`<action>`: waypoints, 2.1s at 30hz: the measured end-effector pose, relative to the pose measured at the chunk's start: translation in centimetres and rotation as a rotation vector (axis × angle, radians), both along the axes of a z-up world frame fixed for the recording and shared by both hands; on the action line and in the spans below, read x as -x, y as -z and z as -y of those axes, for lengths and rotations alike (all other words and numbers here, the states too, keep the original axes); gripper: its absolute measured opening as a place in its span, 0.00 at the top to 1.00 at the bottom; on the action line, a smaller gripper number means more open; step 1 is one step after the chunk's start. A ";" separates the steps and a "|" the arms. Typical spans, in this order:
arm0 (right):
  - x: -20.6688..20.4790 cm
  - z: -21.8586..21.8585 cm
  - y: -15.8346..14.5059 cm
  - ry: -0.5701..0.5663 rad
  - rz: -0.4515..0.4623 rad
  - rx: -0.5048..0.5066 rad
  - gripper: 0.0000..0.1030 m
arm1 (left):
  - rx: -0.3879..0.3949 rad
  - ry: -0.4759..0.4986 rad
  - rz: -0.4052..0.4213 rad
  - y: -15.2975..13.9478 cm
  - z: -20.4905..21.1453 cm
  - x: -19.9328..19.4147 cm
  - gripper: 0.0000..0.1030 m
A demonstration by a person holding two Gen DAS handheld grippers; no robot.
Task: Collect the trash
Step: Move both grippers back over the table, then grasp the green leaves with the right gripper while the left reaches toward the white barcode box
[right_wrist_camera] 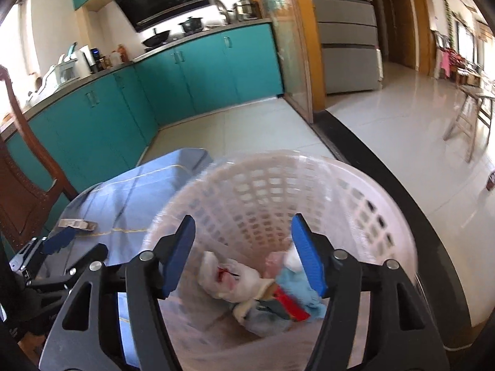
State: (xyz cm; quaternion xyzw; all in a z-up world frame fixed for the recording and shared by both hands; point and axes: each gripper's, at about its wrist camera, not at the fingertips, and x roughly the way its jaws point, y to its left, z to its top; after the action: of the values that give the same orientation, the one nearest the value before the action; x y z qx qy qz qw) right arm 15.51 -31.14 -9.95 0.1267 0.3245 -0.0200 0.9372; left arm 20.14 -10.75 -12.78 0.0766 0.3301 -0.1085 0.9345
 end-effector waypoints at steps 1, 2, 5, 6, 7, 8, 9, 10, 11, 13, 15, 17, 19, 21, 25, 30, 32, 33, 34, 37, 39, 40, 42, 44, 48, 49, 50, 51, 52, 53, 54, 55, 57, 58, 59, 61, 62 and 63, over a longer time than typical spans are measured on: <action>-0.3 -0.9 -0.1 -0.026 0.003 -0.003 0.38 | -0.021 -0.055 -0.006 0.0 -1.4 -0.1 0.23; -0.7 -1.8 -0.1 -0.054 0.004 -0.006 0.38 | -0.024 -0.104 -0.022 -0.1 -3.1 -0.3 0.33; -2.2 -5.5 0.1 -0.159 0.005 -0.013 0.38 | 0.007 -0.230 -0.053 -0.3 -8.1 -1.1 0.54; -2.7 -6.8 0.3 -0.198 0.002 -0.019 0.38 | 0.010 -0.280 -0.037 -0.7 -9.8 -1.0 0.58; -3.4 -8.5 0.6 -0.249 -0.002 -0.032 0.38 | 0.024 -0.313 -0.009 -1.5 -11.4 -0.7 0.59; -4.2 -10.2 1.0 -0.297 -0.011 -0.047 0.38 | 0.046 -0.330 0.022 -2.4 -12.5 -0.2 0.59; -4.9 -11.5 1.2 -0.326 -0.027 -0.060 0.38 | 0.067 -0.342 0.059 -3.3 -13.4 0.2 0.59; -5.9 -13.6 1.5 -0.384 -0.051 -0.094 0.38 | 0.091 -0.365 0.127 -4.7 -14.8 1.1 0.59; -6.6 -15.5 1.7 -0.447 -0.059 -0.134 0.38 | 0.105 -0.388 0.180 -5.7 -15.6 1.9 0.59; -7.8 -19.4 2.0 -0.543 -0.075 -0.181 0.39 | 0.140 -0.424 0.265 -7.2 -17.4 3.3 0.59; -9.0 -23.3 2.8 -0.618 -0.115 -0.216 0.42 | 0.160 -0.454 0.316 -8.2 -18.5 4.2 0.59; -10.1 -27.1 3.9 -0.664 -0.154 -0.199 0.46 | 0.171 -0.477 0.341 -8.6 -19.4 4.6 0.59; -11.0 -30.1 5.0 -0.684 -0.175 -0.157 0.48 | 0.189 -0.484 0.340 -8.7 -20.2 4.6 0.58; -11.8 -32.0 6.2 -0.694 -0.202 -0.161 0.50 | 0.213 -0.491 0.332 -8.6 -20.8 4.5 0.57; -13.1 -34.1 7.1 -0.672 -0.183 -0.153 0.51 | 0.241 -0.501 0.313 -8.4 -21.8 4.2 0.53; -14.3 -36.3 7.9 -0.676 -0.187 -0.146 0.79 | 0.234 -0.493 0.299 -7.9 -21.7 3.5 0.51; -14.3 -36.3 8.0 -0.688 -0.195 -0.139 0.96 | 0.232 -0.490 0.288 -7.7 -21.6 3.2 0.51; -14.2 -35.6 7.9 -0.687 -0.194 -0.147 0.96 | 0.239 -0.487 0.281 -7.5 -21.7 3.1 0.51; -14.0 -34.9 7.6 -0.683 -0.188 -0.161 0.96 | 0.248 -0.486 0.276 -7.4 -21.8 3.1 0.51; -13.1 -31.8 5.7 -0.684 -0.185 -0.179 0.96 | 0.261 -0.487 0.270 -7.2 -22.3 3.1 0.50; -12.1 -29.5 4.0 -0.696 -0.180 -0.180 0.96 | 0.256 -0.483 0.263 -6.9 -22.2 2.8 0.48; -11.4 -28.0 3.0 -0.698 -0.179 -0.159 0.96 | 0.251 -0.476 0.251 -6.7 -22.1 2.6 0.46; -9.9 -24.9 1.7 -0.703 -0.173 -0.104 0.96 | 0.253 -0.424 0.190 -5.9 -21.4 1.5 0.43; -8.8 -22.0 1.3 -0.671 -0.157 -0.054 0.96 | 0.254 -0.368 0.136 -4.9 -20.2 0.3 0.33; -7.9 -16.7 2.1 -0.539 -0.158 -0.088 0.96 | 0.233 -0.286 0.018 -1.8 -17.7 -2.8 0.28; -8.1 -15.7 2.4 -0.517 -0.171 -0.119 0.96 | 0.222 -0.286 -0.003 -0.9 -17.2 -3.3 0.28; -8.2 -15.1 2.5 -0.508 -0.171 -0.129 0.96 | 0.210 -0.289 -0.050 0.2 -16.6 -4.5 0.28; -8.2 -14.7 2.7 -0.498 -0.167 -0.125 0.96 | 0.220 -0.283 -0.096 1.0 -16.2 -5.4 0.28; -8.4 -14.6 2.8 -0.491 -0.167 -0.122 0.96 | 0.241 -0.279 -0.130 1.7 -16.0 -5.9 0.27; -8.4 -14.4 2.9 -0.486 -0.170 -0.125 0.96 | 0.294 -0.286 -0.177 2.5 -16.1 -6.6 0.23; -8.4 -14.3 3.0 -0.483 -0.169 -0.133 0.96 | 0.348 -0.300 -0.212 3.0 -16.3 -7.3 0.20; -8.7 -14.4 3.1 -0.482 -0.166 -0.137 0.96 | 0.408 -0.311 -0.247 3.5 -16.6 -8.0 0.17; -8.5 -14.4 2.8 -0.485 -0.153 -0.127 0.96 | 0.455 -0.337 -0.281 4.1 -16.9 -9.4 0.17; -8.3 -14.0 2.7 -0.486 -0.149 -0.119 0.96 | 0.444 -0.360 -0.289 4.5 -17.0 -9.9 0.16; -8.2 -13.9 2.7 -0.487 -0.148 -0.113 0.96 | 0.424 -0.389 -0.296 4.9 -17.1 -10.5 0.14; -8.2 -14.1 2.8 -0.500 -0.152 -0.106 0.96 | 0.407 -0.437 -0.316 5.6 -17.4 -11.3 0.13; -8.2 -14.3 2.9 -0.505 -0.154 -0.102 0.96 | 0.418 -0.458 -0.338 6.1 -17.8 -11.8 0.13; -8.2 -14.7 3.0 -0.511 -0.156 -0.096 0.96 | 0.428 -0.465 -0.359 6.5 -17.9 -12.1 0.13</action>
State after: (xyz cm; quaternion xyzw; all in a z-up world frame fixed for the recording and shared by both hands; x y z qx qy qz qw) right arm 23.74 -16.42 -12.96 0.0829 0.4177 0.2229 0.8769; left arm 32.27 7.18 -19.31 -0.2183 0.4672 0.0283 0.8563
